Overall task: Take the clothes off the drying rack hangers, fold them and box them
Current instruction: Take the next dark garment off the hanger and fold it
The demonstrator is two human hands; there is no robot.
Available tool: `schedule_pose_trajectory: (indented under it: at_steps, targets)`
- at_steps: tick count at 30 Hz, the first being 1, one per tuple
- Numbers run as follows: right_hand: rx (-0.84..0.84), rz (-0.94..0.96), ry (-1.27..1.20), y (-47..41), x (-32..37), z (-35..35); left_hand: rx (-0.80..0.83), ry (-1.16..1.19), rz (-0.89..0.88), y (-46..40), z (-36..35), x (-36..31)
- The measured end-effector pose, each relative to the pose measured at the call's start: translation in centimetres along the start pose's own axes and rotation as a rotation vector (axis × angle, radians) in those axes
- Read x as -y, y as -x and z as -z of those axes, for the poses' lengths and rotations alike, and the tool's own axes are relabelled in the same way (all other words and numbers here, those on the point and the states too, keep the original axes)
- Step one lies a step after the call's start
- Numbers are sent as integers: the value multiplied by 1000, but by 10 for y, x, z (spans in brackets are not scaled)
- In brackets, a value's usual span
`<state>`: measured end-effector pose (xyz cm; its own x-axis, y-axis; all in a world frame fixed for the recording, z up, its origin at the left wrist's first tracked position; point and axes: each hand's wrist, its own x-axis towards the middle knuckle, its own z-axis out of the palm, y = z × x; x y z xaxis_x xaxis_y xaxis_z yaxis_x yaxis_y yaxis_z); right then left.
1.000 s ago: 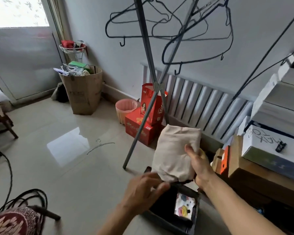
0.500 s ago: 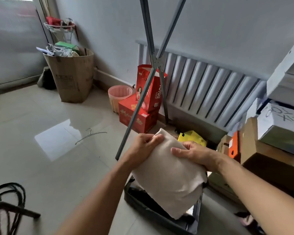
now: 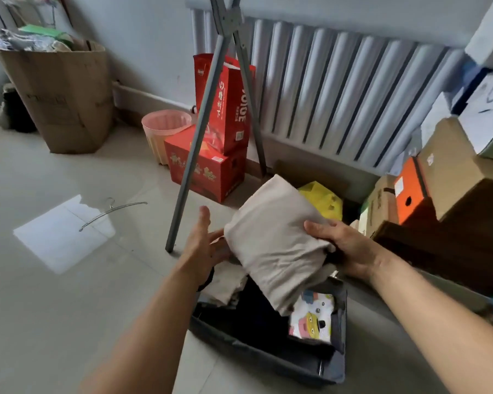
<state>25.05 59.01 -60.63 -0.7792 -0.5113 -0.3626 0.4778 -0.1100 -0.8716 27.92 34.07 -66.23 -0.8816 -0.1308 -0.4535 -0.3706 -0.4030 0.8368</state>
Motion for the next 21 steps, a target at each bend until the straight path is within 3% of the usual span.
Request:
schedule_pose_trajectory:
  at_steps: [3,7,10,17,21]
  targets:
    - [-130,74,-157,-21,-41,17,253,227,183,-25,-2,59]
    - [-283,72,-263,-49,-97,48,413,154,165,-52,-19,105]
    - [-341,28,-298,-59,-135,72,335,19,71,-76,-19,141]
    - [-594,-290,-309,-93,-235,123,187,-119,254,-119,1,239]
    - [-631,-290,-268,-120,-266,138,62,-215,240,-148,9,267]
